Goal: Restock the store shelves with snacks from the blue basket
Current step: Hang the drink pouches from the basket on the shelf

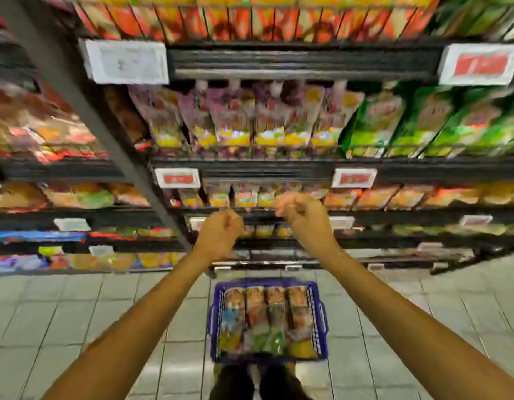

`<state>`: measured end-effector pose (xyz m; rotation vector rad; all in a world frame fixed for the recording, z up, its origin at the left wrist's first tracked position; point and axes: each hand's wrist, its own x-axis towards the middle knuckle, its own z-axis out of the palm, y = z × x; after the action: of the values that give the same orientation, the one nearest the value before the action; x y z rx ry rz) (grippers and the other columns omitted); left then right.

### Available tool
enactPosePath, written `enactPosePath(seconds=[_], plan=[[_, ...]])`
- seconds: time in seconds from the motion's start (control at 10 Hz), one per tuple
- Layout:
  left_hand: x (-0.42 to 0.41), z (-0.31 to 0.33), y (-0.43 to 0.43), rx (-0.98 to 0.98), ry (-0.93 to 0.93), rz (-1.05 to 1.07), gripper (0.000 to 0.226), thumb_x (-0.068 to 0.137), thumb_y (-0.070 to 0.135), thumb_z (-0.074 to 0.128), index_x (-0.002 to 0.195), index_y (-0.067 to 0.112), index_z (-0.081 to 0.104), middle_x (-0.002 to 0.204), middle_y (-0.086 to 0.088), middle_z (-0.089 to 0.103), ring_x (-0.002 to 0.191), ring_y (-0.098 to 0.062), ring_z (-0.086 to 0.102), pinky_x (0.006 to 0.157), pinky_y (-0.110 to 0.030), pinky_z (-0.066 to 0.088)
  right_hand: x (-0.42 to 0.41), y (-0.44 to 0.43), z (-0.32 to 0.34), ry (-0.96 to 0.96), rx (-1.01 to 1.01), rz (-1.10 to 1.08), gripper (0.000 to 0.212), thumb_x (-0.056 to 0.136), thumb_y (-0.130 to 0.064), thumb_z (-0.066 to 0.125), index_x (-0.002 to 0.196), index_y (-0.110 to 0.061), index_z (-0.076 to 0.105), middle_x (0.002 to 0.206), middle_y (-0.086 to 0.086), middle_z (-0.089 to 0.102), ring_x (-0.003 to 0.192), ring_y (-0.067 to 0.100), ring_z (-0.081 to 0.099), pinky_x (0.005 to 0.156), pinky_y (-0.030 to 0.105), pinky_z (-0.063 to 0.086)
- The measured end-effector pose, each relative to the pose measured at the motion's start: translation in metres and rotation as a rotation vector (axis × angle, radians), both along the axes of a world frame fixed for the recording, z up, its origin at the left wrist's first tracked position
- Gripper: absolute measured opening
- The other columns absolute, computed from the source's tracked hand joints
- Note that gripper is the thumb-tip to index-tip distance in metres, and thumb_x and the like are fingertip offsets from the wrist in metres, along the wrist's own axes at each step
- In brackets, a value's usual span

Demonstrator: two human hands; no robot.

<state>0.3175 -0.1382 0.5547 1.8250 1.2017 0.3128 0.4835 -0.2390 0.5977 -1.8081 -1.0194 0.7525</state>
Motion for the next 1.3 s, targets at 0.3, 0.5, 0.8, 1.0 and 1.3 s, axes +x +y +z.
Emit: enactPosePath(seconds=[0.3, 0.5, 0.8, 1.0, 1.3], plan=[[-0.052, -0.275, -0.074, -0.534, 0.298, 0.187, 0.039, 0.099, 0.010, 0.049, 0.072, 0.037, 0.043, 0.084, 0.008, 0.053, 0.066, 0.002, 0.058, 0.064, -0.007, 0.046, -0.046, -0.084, -0.312, 0.325, -0.655, -0.031, 0.024, 0.092, -0.020, 0.057, 0.080, -0.037, 0.068, 0.087, -0.008, 0.072, 0.086, 0.010, 0.066, 0.086, 0.043, 0.053], [-0.087, -0.465, -0.112, -0.589, 0.369, 0.224, 0.028, 0.096, 0.021, 0.053, 0.114, 0.001, 0.061, 0.123, -0.023, 0.061, 0.120, -0.037, 0.056, 0.096, -0.035, 0.048, -0.092, -0.088, -0.477, 0.348, -0.771, -0.090, 0.019, 0.094, -0.009, 0.056, 0.082, -0.008, 0.070, 0.074, 0.020, 0.061, 0.061, 0.027, 0.049, 0.054, 0.026, 0.036], [-0.108, -0.607, -0.112, -0.406, 0.486, 0.196, 0.042, 0.097, 0.013, 0.045, 0.130, -0.011, 0.052, 0.113, -0.032, 0.062, 0.103, -0.044, 0.063, 0.081, -0.043, 0.050, -0.157, -0.067, -0.652, 0.355, -0.875, -0.003, 0.020, 0.097, -0.014, 0.056, 0.113, -0.004, 0.063, 0.105, 0.014, 0.065, 0.090, 0.024, 0.063, 0.063, 0.022, 0.041], [-0.111, -0.628, -0.115, -0.271, 0.468, 0.265, 0.037, 0.088, 0.016, 0.055, 0.121, 0.002, 0.064, 0.116, -0.025, 0.066, 0.107, -0.042, 0.062, 0.089, -0.048, 0.052, -0.177, -0.063, -0.688, 0.473, -0.884, -0.053, 0.044, 0.090, -0.014, 0.068, 0.131, -0.005, 0.054, 0.118, 0.010, 0.063, 0.109, 0.027, 0.061, 0.084, 0.029, 0.048], [-0.130, -0.544, -0.107, -0.328, 0.144, 0.244, 0.024, 0.097, 0.003, 0.054, 0.120, -0.004, 0.057, 0.115, -0.022, 0.067, 0.104, -0.036, 0.064, 0.084, -0.040, 0.054, -0.146, -0.101, -0.613, 0.444, -0.669, 0.071, 0.020, 0.088, -0.019, 0.074, 0.093, -0.013, 0.056, 0.081, 0.008, 0.060, 0.077, 0.023, 0.058, 0.069, 0.039, 0.046]])
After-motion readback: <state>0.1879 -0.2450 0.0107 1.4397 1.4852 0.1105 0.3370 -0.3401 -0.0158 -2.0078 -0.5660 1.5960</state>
